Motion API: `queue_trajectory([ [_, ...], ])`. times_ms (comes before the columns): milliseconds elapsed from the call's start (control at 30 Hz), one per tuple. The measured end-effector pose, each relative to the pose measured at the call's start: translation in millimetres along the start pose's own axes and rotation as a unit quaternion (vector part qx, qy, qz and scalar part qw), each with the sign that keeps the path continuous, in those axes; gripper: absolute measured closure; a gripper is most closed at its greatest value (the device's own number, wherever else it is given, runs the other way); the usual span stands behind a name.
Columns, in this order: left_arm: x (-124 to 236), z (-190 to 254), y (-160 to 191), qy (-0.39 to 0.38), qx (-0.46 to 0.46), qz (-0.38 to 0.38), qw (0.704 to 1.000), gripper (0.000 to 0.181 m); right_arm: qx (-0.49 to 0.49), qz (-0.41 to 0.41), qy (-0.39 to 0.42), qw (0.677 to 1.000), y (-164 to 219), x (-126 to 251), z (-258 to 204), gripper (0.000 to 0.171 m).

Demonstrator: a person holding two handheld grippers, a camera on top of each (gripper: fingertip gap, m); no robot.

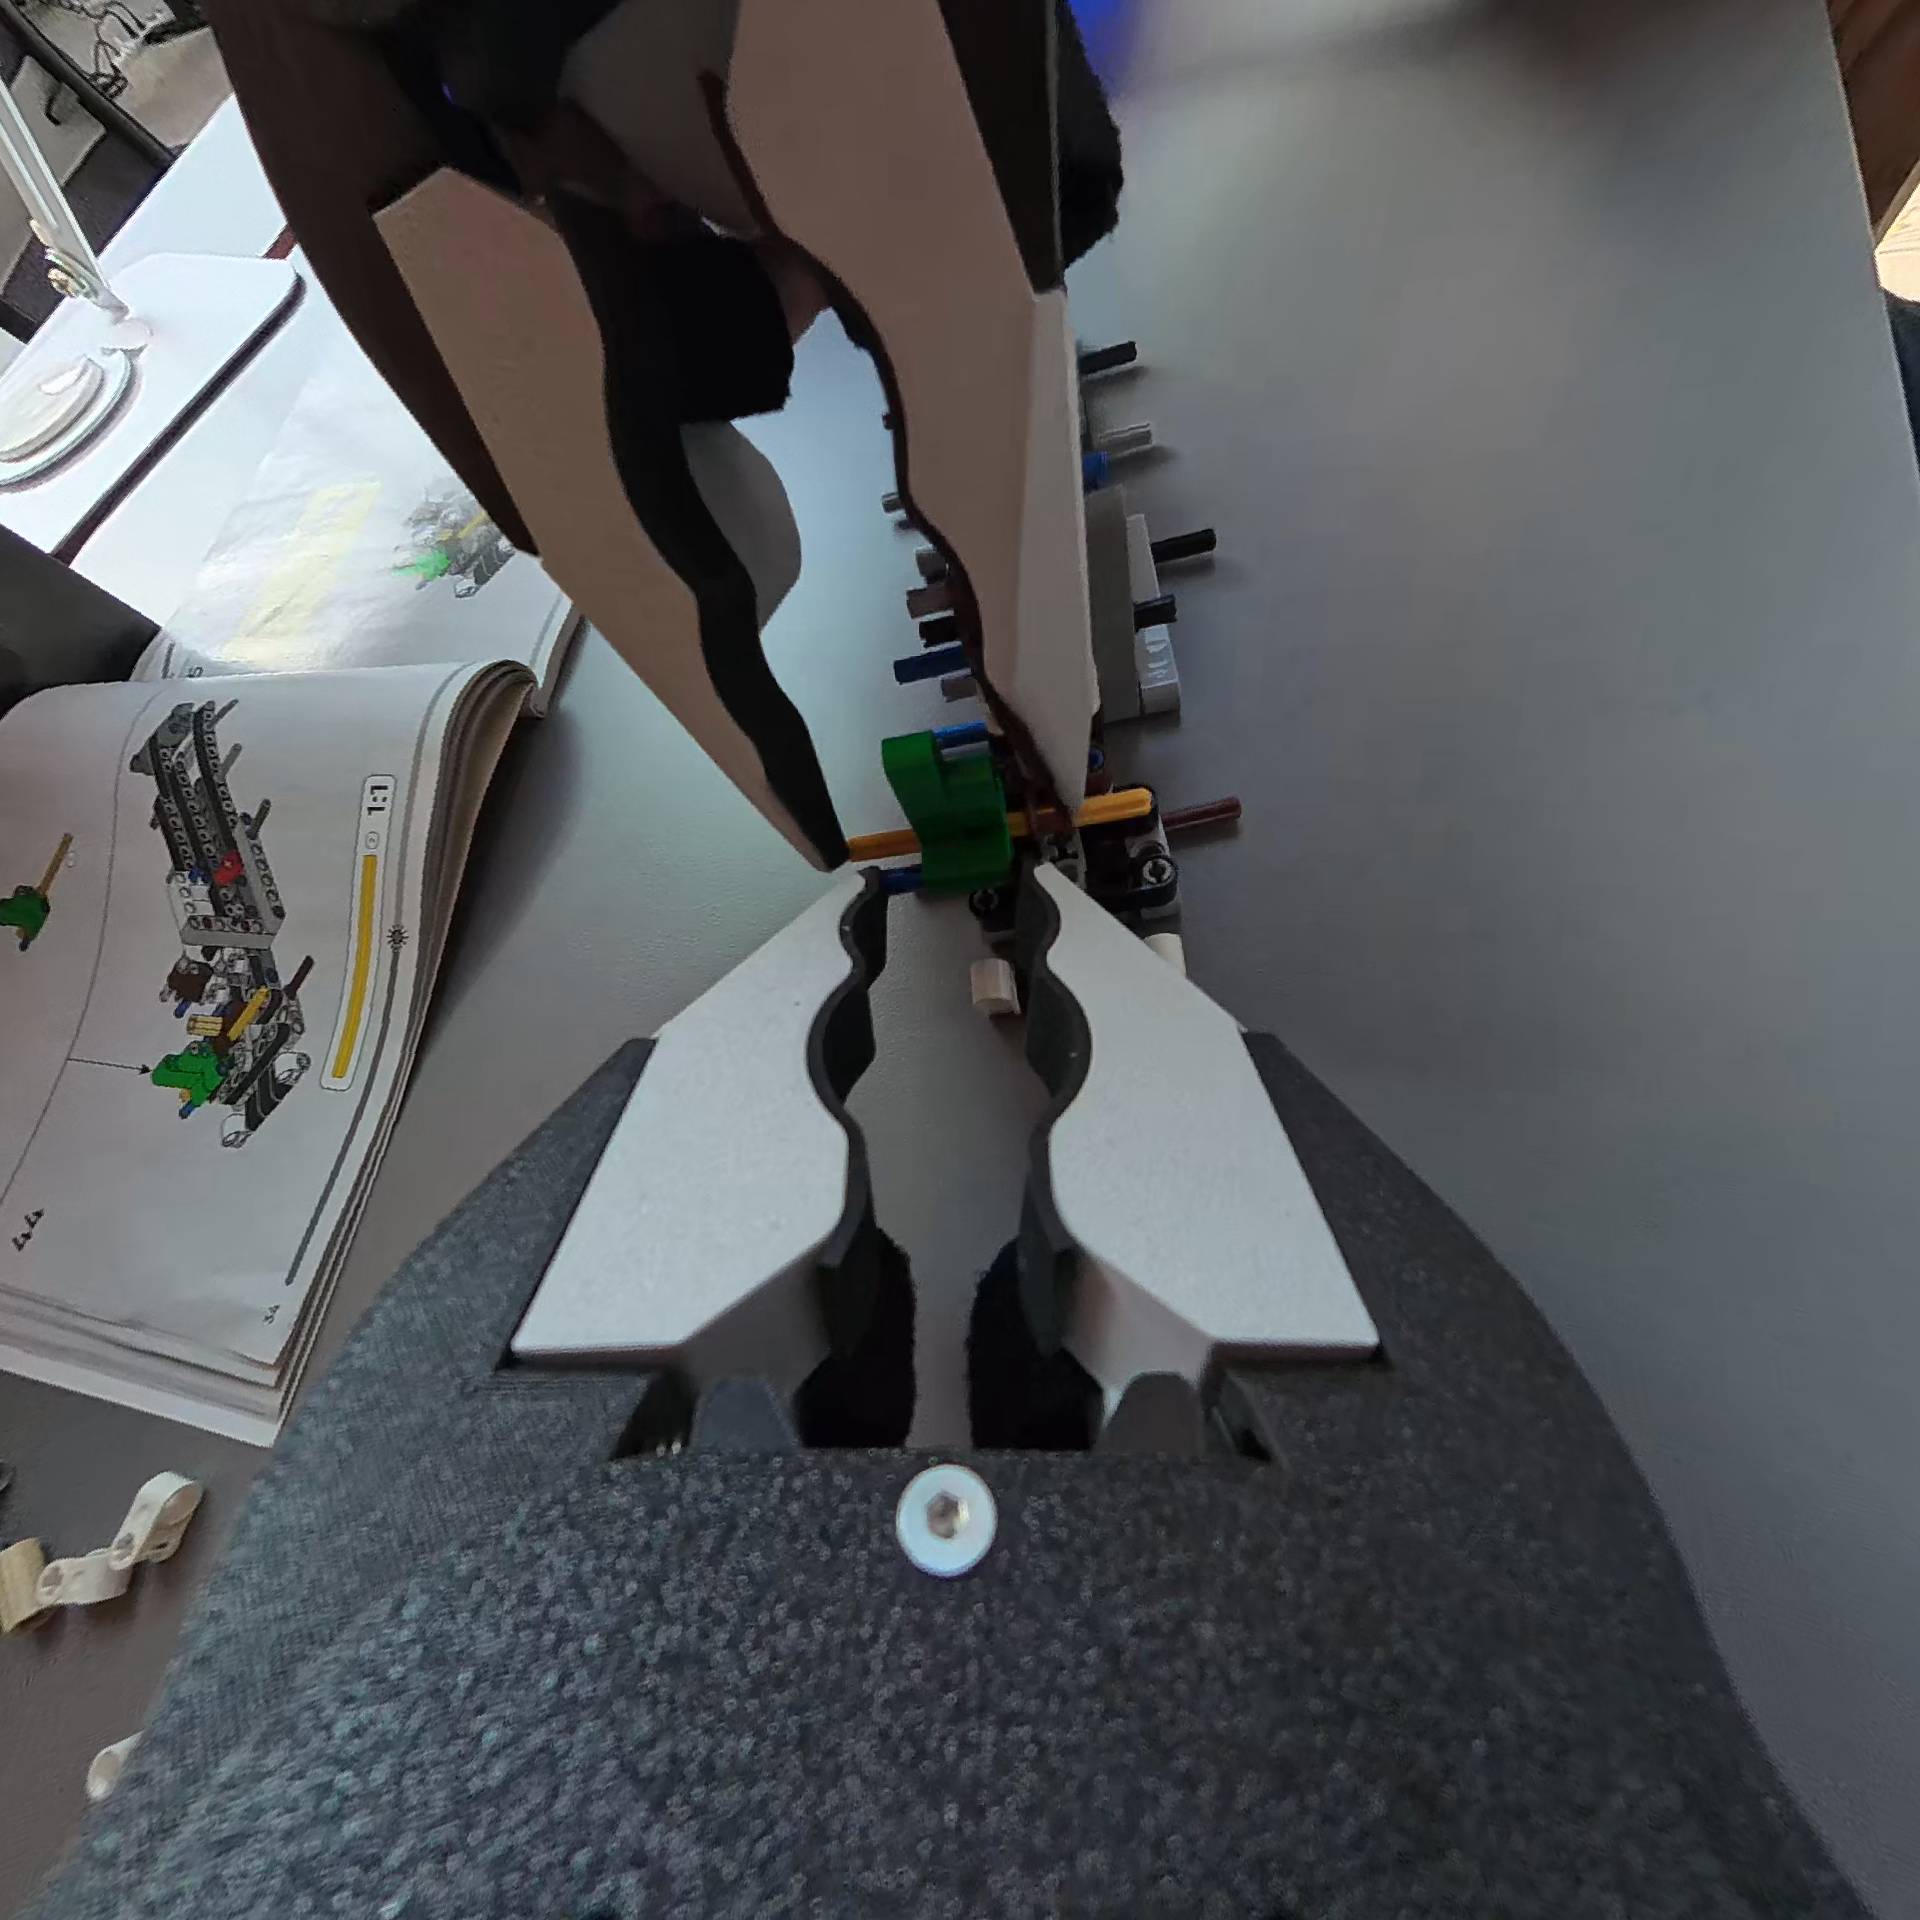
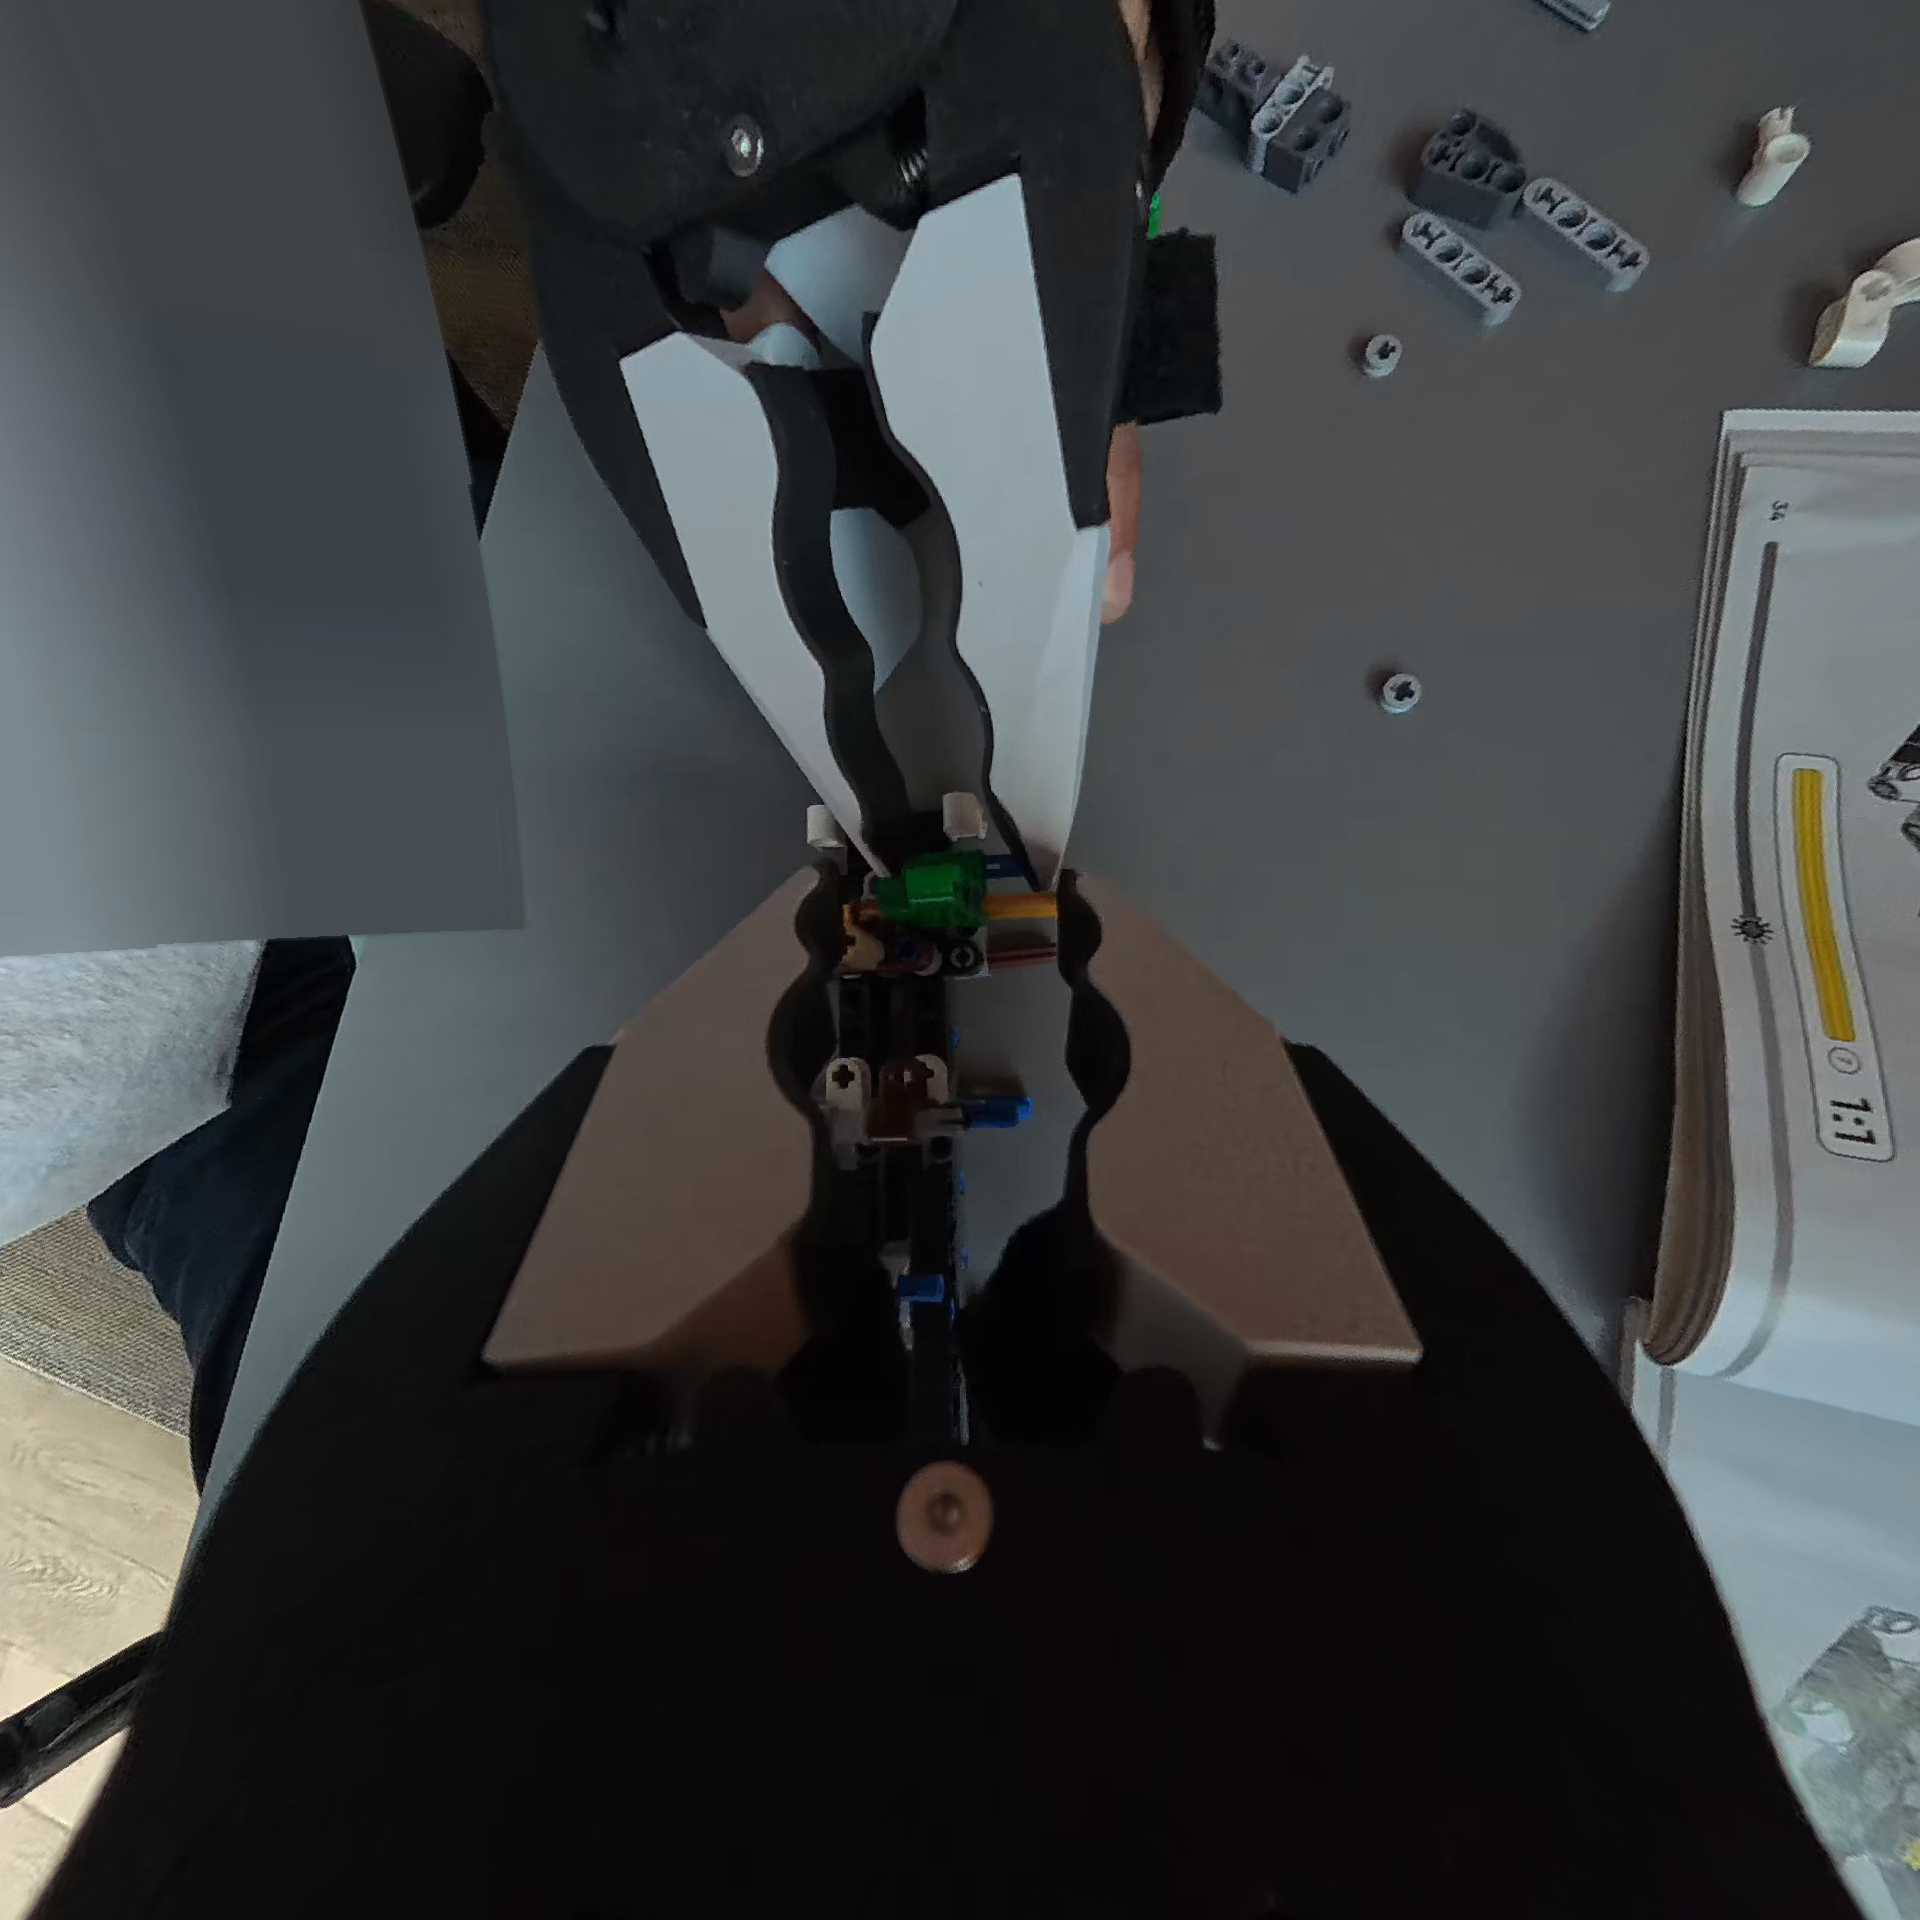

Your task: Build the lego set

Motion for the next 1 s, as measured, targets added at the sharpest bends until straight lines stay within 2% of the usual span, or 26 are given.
queue_trajectory([
  [433, 0.0, 0.8, 0.0, -0.001, -0.004, 0.0, 1.0, 0.159, -0.027, -0.039, 0.049, 0.998, -3.1, -5.6, -1.9, 0.137],
  [1000, -1.3, 0.9, 0.3, -0.009, -0.011, -0.004, 1.0, 0.159, 0.019, -0.053, 0.077, 0.995, -4.5, -6.7, -7.7, 0.141],
])
Point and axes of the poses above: each gripper's, where its closed fingertips meet, x back along the fingers, y out of its underside, z = x × y across the jaws, the point moved 7 cm from there along x, back along the fingers, and after that the axes turned 9 degrees about -y, right-handed, at the moved point
